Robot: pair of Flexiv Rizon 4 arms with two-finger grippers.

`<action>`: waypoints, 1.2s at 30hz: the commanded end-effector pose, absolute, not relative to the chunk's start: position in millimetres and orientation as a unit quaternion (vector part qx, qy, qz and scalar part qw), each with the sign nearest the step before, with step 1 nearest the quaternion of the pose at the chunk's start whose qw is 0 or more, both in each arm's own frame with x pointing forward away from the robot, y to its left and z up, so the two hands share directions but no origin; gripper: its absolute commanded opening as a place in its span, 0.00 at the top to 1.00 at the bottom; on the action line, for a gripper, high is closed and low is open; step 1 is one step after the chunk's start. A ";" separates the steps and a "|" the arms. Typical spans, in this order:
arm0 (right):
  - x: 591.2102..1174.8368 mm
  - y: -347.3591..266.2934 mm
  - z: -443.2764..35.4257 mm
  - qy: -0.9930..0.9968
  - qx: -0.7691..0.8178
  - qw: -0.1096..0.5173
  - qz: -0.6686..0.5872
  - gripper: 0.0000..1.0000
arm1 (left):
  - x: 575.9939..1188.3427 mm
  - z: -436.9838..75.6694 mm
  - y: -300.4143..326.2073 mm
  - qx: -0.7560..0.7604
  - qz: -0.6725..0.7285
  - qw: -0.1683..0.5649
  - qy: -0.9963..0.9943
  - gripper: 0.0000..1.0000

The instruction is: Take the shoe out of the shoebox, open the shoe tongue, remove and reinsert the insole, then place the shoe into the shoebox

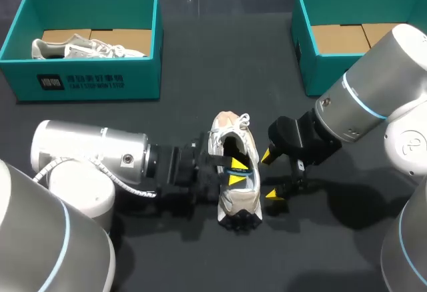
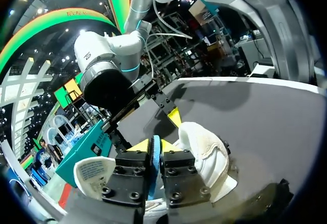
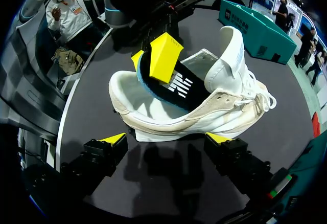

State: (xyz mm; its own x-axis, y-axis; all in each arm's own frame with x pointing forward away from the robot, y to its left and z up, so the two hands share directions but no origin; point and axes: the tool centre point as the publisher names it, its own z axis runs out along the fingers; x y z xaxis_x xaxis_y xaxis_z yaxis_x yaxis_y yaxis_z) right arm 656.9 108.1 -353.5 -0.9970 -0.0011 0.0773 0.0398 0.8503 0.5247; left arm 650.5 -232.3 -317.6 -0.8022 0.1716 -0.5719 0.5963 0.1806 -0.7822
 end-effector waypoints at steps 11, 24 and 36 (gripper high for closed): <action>656.1 108.3 -354.1 -0.961 -0.010 0.036 -0.273 0.00 | 670.7 -352.4 -245.3 0.267 -0.527 0.220 0.777 1.00; 656.1 108.3 -354.1 -0.961 -0.010 0.036 -0.273 0.00 | 652.9 -303.5 -229.0 0.261 -0.551 0.153 0.778 0.60; 656.1 108.3 -354.1 -0.961 -0.010 0.036 -0.273 0.00 | 651.9 -293.9 -214.9 0.305 -0.504 0.110 0.801 0.58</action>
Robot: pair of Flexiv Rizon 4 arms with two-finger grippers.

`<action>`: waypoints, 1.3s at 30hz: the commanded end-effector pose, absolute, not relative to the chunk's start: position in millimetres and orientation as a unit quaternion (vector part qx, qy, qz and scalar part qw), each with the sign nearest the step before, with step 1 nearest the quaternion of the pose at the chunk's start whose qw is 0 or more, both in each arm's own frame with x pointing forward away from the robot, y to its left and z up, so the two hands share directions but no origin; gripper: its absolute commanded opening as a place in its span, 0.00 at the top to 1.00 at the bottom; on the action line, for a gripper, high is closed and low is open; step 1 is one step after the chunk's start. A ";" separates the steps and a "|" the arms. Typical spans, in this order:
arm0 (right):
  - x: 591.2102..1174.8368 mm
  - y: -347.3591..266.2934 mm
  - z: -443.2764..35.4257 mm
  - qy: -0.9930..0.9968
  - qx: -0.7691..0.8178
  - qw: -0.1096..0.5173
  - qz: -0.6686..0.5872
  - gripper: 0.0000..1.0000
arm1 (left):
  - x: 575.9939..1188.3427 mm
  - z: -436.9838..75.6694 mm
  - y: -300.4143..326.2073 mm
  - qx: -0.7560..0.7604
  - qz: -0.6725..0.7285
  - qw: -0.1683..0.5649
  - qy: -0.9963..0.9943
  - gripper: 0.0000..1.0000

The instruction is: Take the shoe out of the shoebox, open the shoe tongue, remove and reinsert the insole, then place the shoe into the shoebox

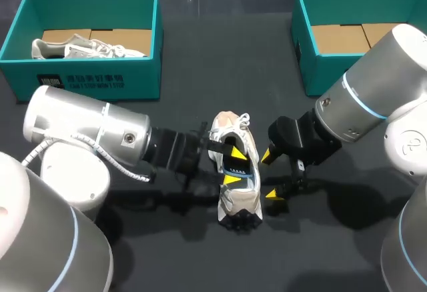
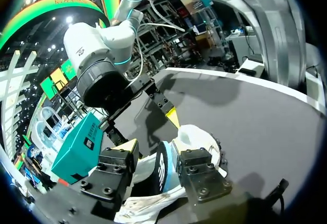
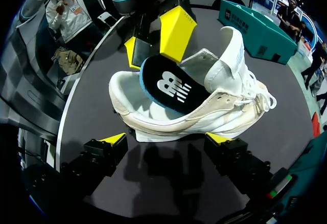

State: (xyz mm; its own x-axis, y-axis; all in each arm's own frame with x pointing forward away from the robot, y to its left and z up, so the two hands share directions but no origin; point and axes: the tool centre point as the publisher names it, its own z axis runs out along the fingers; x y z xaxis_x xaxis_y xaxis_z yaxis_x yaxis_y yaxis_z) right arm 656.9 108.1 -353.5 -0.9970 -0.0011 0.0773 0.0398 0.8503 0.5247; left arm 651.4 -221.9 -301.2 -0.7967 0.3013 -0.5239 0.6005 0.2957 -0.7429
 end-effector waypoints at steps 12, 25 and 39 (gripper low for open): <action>652.3 56.7 -335.0 -0.961 -0.041 0.018 -0.273 0.00 | 642.2 -284.0 -186.9 0.348 -0.457 0.065 0.816 0.58; 653.9 9.6 -317.8 -0.969 -0.027 0.029 -0.244 0.00 | 643.9 -260.7 -145.1 0.415 -0.374 0.016 0.830 0.57; 653.9 9.6 -317.8 -0.969 -0.027 0.029 -0.244 0.00 | 671.2 -241.8 -104.2 0.541 -0.263 -0.094 0.793 1.00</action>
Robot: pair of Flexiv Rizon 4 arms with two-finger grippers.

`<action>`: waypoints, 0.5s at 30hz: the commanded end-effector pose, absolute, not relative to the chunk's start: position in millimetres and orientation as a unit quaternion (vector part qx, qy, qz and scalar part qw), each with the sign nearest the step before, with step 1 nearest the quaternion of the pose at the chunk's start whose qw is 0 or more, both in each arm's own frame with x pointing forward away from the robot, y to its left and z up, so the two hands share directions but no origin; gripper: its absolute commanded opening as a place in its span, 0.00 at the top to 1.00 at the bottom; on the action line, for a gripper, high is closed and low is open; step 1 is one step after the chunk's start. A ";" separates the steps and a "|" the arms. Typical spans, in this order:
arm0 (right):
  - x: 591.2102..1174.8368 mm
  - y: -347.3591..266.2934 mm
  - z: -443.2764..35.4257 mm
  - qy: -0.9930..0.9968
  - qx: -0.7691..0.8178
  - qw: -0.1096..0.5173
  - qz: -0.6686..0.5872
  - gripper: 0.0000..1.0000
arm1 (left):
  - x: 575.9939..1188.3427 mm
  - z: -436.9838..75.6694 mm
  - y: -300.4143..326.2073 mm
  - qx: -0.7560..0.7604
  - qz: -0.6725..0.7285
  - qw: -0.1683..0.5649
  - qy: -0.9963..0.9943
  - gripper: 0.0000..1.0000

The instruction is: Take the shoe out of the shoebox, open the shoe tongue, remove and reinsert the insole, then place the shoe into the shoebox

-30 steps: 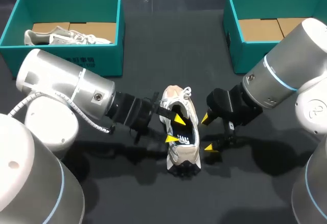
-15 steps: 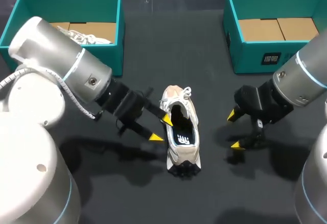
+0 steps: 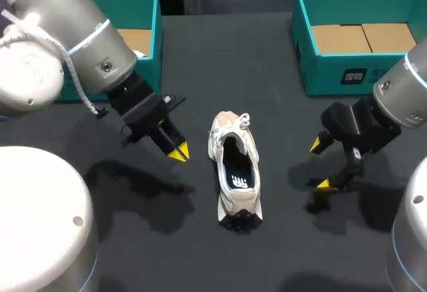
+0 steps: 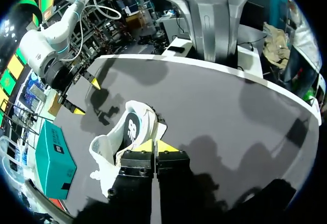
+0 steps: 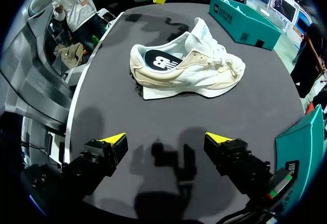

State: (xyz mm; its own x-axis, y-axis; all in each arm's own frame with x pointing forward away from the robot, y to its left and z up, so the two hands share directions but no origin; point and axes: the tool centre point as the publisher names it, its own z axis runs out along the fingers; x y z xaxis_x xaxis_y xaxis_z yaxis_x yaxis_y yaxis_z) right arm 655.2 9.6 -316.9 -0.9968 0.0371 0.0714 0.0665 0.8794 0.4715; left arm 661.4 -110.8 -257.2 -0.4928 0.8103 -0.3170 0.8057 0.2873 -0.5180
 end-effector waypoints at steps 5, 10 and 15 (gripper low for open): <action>653.9 9.6 -317.8 -0.969 -0.027 0.029 -0.244 0.00 | 671.2 -241.8 -104.2 -0.541 0.263 0.094 -0.793 1.00; 653.9 9.6 -317.8 -0.969 -0.027 0.029 -0.244 0.00 | 674.6 -244.2 -116.3 -0.615 0.196 0.109 -0.756 1.00; 653.9 9.6 -317.8 -0.969 -0.027 0.029 -0.244 0.00 | 674.1 -243.0 -127.2 -0.702 0.140 0.121 -0.687 1.00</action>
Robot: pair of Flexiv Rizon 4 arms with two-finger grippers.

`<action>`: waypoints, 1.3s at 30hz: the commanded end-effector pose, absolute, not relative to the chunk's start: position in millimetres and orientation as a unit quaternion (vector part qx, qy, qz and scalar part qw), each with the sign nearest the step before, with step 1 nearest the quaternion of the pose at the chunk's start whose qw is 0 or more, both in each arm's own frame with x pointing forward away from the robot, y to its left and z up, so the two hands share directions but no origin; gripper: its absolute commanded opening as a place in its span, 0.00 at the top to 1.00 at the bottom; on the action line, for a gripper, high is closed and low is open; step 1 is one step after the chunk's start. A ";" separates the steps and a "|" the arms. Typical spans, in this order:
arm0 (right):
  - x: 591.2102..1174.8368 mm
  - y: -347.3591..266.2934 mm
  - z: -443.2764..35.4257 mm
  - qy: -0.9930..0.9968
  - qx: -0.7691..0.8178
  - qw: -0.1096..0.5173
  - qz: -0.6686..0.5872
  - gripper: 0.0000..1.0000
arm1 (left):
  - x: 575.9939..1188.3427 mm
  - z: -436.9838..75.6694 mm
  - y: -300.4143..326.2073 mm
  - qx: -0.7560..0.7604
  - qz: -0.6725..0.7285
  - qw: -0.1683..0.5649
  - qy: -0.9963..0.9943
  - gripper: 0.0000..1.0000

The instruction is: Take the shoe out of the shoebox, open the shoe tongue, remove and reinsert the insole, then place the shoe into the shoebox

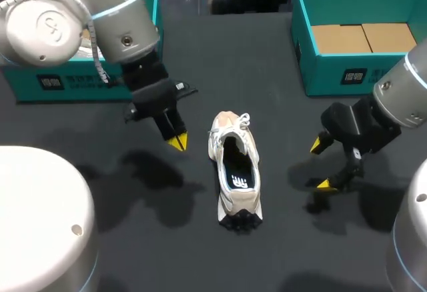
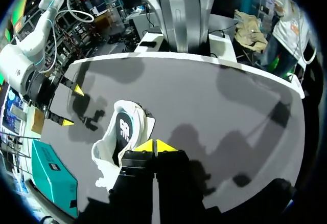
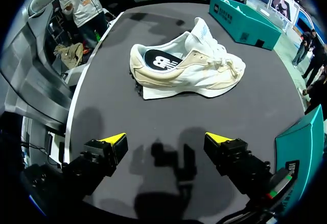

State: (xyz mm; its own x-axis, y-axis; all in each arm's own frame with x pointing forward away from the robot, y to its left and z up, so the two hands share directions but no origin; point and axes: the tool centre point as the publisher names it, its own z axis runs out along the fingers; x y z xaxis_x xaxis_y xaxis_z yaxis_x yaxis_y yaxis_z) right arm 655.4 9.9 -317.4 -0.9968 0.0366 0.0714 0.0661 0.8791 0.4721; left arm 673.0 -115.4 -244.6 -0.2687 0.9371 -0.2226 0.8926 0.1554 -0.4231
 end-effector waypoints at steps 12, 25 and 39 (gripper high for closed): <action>653.9 9.6 -317.8 -0.969 -0.027 0.029 -0.244 0.00 | 665.5 -249.8 -150.7 -0.767 0.084 0.109 -0.627 1.00; 653.9 9.6 -317.8 -0.969 -0.027 0.029 -0.244 0.00 | 675.0 -271.0 -179.4 -0.776 0.084 0.121 -0.613 1.00; 652.5 4.8 -317.3 -0.969 -0.025 0.029 -0.242 0.00 | 664.3 -310.9 -209.3 -0.780 0.096 0.086 -0.613 1.00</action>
State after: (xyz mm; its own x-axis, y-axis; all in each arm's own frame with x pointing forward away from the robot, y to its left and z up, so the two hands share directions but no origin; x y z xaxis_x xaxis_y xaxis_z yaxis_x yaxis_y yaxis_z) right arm 654.7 8.6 -318.2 -0.9969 0.0351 0.0700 0.0639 0.8809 0.4689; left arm 668.3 -206.8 -302.5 0.2315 0.9719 -0.0438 0.9374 -0.2348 -0.2572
